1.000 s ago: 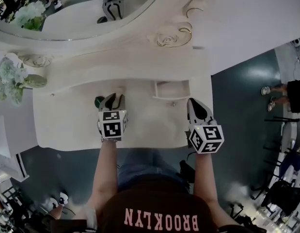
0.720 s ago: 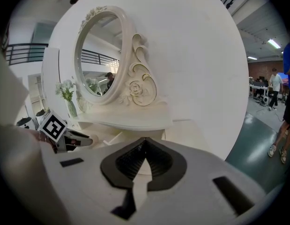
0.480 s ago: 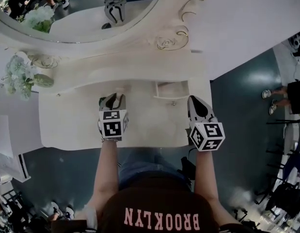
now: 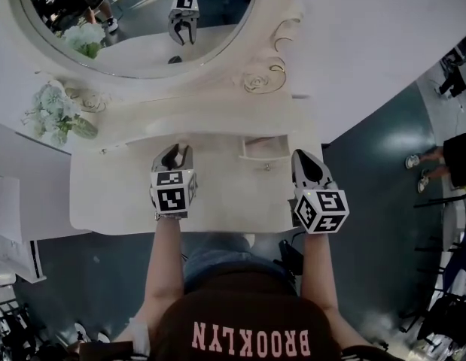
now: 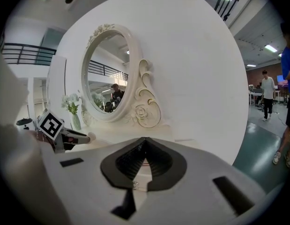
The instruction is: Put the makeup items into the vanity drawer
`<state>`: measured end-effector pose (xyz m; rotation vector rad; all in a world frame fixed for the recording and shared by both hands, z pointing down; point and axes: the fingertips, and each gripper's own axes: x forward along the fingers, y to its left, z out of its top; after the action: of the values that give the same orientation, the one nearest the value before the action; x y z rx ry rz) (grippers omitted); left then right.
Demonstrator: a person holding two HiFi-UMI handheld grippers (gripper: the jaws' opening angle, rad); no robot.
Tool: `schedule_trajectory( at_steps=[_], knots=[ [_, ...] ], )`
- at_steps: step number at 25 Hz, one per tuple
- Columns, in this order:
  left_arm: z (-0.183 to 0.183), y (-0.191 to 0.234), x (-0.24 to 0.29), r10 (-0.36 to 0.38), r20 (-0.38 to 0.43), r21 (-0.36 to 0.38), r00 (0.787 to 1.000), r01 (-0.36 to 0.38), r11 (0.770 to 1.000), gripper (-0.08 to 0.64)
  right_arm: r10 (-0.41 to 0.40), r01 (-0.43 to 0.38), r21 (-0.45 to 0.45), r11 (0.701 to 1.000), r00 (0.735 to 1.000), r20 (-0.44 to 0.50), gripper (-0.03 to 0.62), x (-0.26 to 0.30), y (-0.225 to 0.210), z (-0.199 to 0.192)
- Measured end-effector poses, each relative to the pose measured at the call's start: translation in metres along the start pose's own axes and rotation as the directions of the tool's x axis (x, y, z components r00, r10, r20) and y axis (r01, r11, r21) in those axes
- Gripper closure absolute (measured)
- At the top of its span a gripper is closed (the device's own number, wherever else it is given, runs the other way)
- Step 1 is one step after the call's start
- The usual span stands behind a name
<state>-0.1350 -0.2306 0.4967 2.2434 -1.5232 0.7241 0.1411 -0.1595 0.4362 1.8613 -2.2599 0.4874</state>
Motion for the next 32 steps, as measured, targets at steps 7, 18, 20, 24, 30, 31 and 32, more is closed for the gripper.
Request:
schedule_trajectory(
  at_steps=[7,18,20,24,30,31,32],
  knots=[
    [0.021,-0.005,-0.011,-0.013,0.057,0.021,0.998,0.011,1.000,0.463,-0.018,0.017,0.014,1.000,0.999,0.044,0.594,-0.010,-0.001,0.006],
    [0.027,-0.051,-0.001,-0.112,0.073,0.070,0.991,0.107,0.992,0.462,-0.107,0.105,0.043,0.994,0.993,0.046,0.594,-0.044,-0.027,-0.009],
    [0.029,-0.064,0.002,-0.138,0.075,0.079,0.988,0.132,0.988,0.462,-0.135,0.132,0.053,0.990,0.990,0.045,0.594,-0.055,-0.037,-0.013],
    [0.033,-0.089,0.008,-0.186,0.077,0.090,0.980,0.179,0.980,0.462,-0.185,0.182,0.067,0.981,0.982,0.046,0.594,-0.075,-0.055,-0.018],
    [0.032,-0.137,0.018,-0.270,0.052,0.133,0.961,0.262,0.956,0.462,-0.273,0.269,0.097,0.958,0.961,0.037,0.594,-0.110,-0.083,-0.029],
    [0.032,-0.146,0.020,-0.285,0.046,0.141,0.957,0.276,0.951,0.462,-0.289,0.284,0.102,0.953,0.957,0.034,0.594,-0.116,-0.087,-0.031],
    [0.032,-0.153,0.022,-0.296,0.040,0.146,0.954,0.287,0.947,0.462,-0.301,0.296,0.106,0.949,0.953,0.031,0.594,-0.122,-0.091,-0.033]
  ],
)
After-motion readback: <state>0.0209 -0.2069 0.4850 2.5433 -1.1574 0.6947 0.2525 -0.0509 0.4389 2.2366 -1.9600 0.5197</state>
